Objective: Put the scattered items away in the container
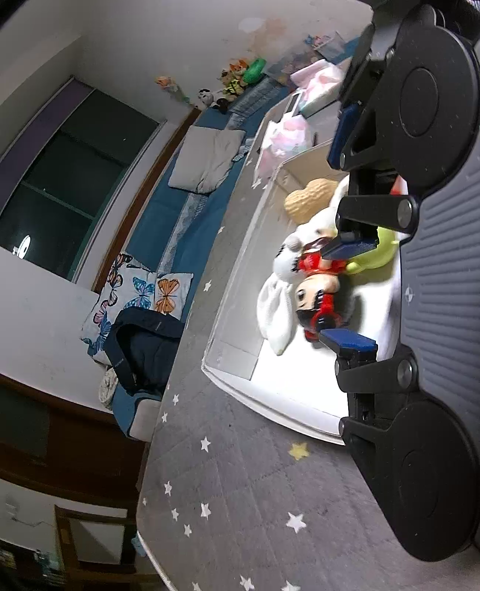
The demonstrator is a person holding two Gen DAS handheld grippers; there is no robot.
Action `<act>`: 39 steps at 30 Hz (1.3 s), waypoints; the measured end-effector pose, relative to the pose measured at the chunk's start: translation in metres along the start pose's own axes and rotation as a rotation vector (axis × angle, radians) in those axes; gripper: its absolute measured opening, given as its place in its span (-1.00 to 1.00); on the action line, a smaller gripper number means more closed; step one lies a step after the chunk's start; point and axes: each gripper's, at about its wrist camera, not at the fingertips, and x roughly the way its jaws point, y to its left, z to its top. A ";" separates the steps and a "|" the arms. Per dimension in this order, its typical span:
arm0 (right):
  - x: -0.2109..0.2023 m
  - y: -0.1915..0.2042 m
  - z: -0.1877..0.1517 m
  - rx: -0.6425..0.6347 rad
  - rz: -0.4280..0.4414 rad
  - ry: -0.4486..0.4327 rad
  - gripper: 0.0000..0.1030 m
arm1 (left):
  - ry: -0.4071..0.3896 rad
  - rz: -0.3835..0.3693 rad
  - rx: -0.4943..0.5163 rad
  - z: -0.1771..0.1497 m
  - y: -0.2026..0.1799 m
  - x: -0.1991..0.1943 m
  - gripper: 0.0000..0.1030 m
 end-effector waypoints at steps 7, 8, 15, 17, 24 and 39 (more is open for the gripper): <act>-0.039 0.014 -0.015 0.006 -0.010 -0.043 0.95 | -0.028 0.022 0.045 -0.025 -0.014 -0.026 -0.15; -0.044 0.016 -0.017 0.008 -0.014 -0.048 0.95 | -0.034 0.027 0.053 -0.029 -0.015 -0.030 -0.15; -0.068 0.024 -0.036 0.027 -0.046 -0.058 1.00 | -0.049 0.075 0.095 -0.056 -0.024 -0.046 -0.15; -0.071 0.026 -0.042 0.029 -0.062 -0.052 1.00 | -0.051 0.080 0.089 -0.061 -0.023 -0.049 -0.15; -0.074 0.033 -0.066 0.037 -0.114 -0.022 1.00 | -0.053 0.135 0.086 -0.077 -0.022 -0.056 -0.15; -0.077 0.041 -0.095 0.072 -0.161 -0.001 1.00 | -0.062 0.201 0.102 -0.101 -0.031 -0.068 -0.15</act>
